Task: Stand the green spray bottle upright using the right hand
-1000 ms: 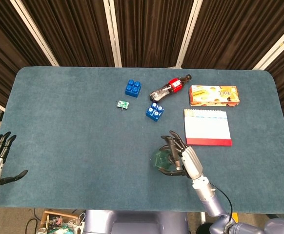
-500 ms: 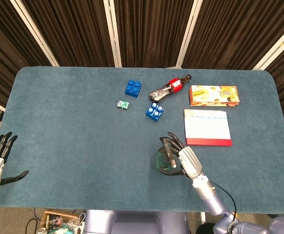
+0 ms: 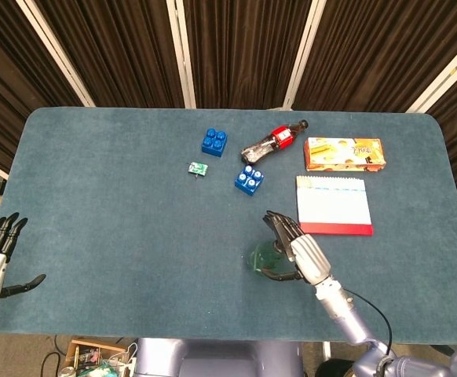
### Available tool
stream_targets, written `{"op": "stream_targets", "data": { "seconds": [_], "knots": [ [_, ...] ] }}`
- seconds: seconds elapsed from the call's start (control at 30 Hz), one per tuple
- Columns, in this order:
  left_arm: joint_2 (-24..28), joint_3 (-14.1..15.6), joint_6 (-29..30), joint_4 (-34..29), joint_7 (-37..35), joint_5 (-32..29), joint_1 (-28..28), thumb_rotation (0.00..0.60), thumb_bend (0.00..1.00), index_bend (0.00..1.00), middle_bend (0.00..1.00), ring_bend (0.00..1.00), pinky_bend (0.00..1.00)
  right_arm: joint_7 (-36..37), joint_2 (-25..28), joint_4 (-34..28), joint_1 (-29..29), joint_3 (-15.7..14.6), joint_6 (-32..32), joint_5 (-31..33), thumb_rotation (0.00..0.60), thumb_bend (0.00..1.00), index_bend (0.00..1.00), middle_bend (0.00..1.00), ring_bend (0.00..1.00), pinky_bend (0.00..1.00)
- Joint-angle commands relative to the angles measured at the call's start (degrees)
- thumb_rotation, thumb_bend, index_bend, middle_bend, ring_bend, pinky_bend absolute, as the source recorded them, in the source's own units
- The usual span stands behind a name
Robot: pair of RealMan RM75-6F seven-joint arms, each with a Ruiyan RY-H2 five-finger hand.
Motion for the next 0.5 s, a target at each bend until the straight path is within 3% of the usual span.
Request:
{"op": "stream_targets", "data": {
  "seconds": [0.03, 0.5],
  "knots": [
    [-0.02, -0.03, 0.0, -0.03, -0.05, -0.15, 0.05, 0.6, 0.0, 0.0, 0.0, 0.0, 0.04, -1.61, 1.19, -1.47, 0.01, 0.1, -1.04, 0.82, 0.6, 0.36, 0.0, 0.0, 0.0, 0.07],
    [0.06, 0.13, 0.44, 0.11, -0.39, 0.29, 0.27, 0.6, 0.0, 0.0, 0.0, 0.0, 0.04, -5.02, 4.78, -6.8, -1.25, -0.44, 0.27, 0.19, 0.6, 0.31, 0.0, 0.0, 0.0, 0.05]
  ]
}}
